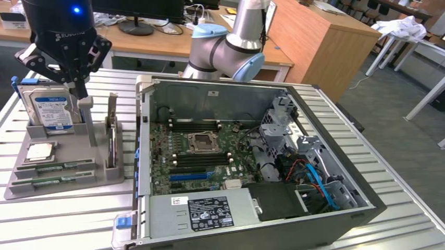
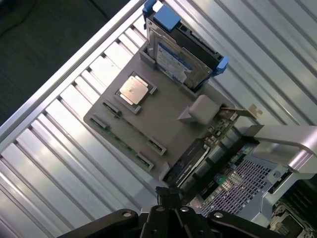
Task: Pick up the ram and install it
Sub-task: 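Pick up the ram and move it above insertion slot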
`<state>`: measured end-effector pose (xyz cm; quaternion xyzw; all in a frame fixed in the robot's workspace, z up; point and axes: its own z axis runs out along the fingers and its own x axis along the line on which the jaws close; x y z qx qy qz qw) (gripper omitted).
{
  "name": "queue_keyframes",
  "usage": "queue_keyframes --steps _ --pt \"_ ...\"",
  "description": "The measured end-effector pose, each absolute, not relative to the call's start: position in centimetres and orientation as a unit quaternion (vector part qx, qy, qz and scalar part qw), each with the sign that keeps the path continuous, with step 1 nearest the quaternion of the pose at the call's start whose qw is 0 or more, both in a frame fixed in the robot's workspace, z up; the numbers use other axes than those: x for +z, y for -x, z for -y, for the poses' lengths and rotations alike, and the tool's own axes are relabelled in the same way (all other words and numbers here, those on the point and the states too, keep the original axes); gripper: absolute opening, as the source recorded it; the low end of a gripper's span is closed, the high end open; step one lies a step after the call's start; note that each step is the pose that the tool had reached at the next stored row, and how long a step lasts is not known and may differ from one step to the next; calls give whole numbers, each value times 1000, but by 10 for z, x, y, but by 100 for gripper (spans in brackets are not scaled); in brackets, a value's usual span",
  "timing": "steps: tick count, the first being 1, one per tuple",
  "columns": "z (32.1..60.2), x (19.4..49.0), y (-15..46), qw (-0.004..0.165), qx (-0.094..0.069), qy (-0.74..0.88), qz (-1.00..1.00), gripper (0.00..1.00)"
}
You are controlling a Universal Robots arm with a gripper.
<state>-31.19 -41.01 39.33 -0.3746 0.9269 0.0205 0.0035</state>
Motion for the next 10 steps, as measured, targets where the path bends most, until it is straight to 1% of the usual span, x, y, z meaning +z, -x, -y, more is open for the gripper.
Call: queue_keyframes --steps 10 --pt "410 393 312 3 21 398 -917 10"
